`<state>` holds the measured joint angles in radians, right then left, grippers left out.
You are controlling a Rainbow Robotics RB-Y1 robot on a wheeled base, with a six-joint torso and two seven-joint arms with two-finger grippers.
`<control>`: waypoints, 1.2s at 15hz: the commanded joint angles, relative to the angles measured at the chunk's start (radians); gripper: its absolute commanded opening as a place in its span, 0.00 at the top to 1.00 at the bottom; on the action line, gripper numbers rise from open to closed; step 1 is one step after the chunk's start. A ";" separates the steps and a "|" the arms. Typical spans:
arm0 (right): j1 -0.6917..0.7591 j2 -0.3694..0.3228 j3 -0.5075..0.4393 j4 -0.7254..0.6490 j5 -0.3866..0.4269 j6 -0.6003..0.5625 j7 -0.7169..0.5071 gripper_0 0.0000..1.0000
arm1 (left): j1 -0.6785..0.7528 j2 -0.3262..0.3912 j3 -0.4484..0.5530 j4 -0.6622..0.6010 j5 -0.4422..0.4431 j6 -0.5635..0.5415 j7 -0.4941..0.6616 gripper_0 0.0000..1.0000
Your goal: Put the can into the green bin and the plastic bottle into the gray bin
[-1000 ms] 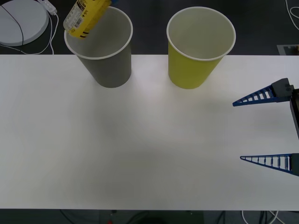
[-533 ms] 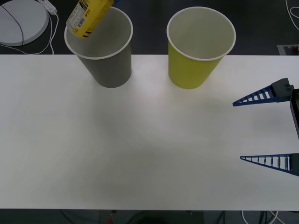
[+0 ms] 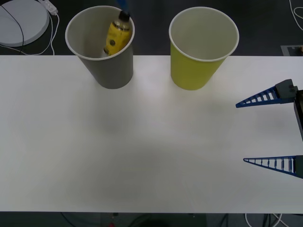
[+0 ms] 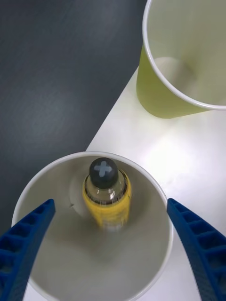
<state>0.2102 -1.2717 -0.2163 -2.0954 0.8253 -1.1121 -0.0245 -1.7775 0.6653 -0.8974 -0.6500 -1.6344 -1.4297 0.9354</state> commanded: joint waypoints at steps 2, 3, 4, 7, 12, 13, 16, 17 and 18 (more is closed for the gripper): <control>0.000 0.000 0.000 0.000 0.000 0.000 0.000 0.00 | 0.001 0.000 0.000 0.003 0.005 -0.001 0.002 0.00; 0.000 0.000 0.000 0.000 0.000 0.000 0.000 0.00 | 0.000 0.000 0.000 0.003 0.004 0.000 0.002 0.00; 0.000 0.000 0.000 0.000 0.000 0.000 0.000 0.00 | 0.000 0.000 0.000 0.003 0.005 -0.001 0.002 0.00; 0.000 0.000 0.000 0.000 0.000 0.000 0.000 0.00 | 0.001 0.000 0.000 0.003 0.005 0.000 0.003 0.00; 0.000 0.000 0.000 0.000 0.000 0.000 0.000 0.00 | 0.006 0.014 0.000 -0.013 0.021 -0.009 -0.001 0.00; 0.000 0.000 0.000 0.000 0.000 0.000 0.000 0.00 | 0.013 0.025 0.000 -0.028 0.027 -0.011 0.002 0.00; 0.000 0.000 0.000 0.000 0.000 0.000 0.000 0.00 | 0.050 0.082 0.000 -0.132 0.039 -0.011 0.019 0.00; 0.000 0.000 0.000 0.000 0.000 0.000 0.000 0.00 | 0.067 0.111 0.000 -0.180 0.051 -0.006 0.029 0.00; 0.000 0.000 0.000 0.000 0.000 0.000 0.000 0.00 | 0.086 0.137 0.000 -0.226 0.060 0.002 0.037 0.00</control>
<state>0.2102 -1.2717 -0.2163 -2.0954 0.8253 -1.1121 -0.0245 -1.7053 0.7824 -0.8974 -0.8416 -1.5812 -1.4340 0.9662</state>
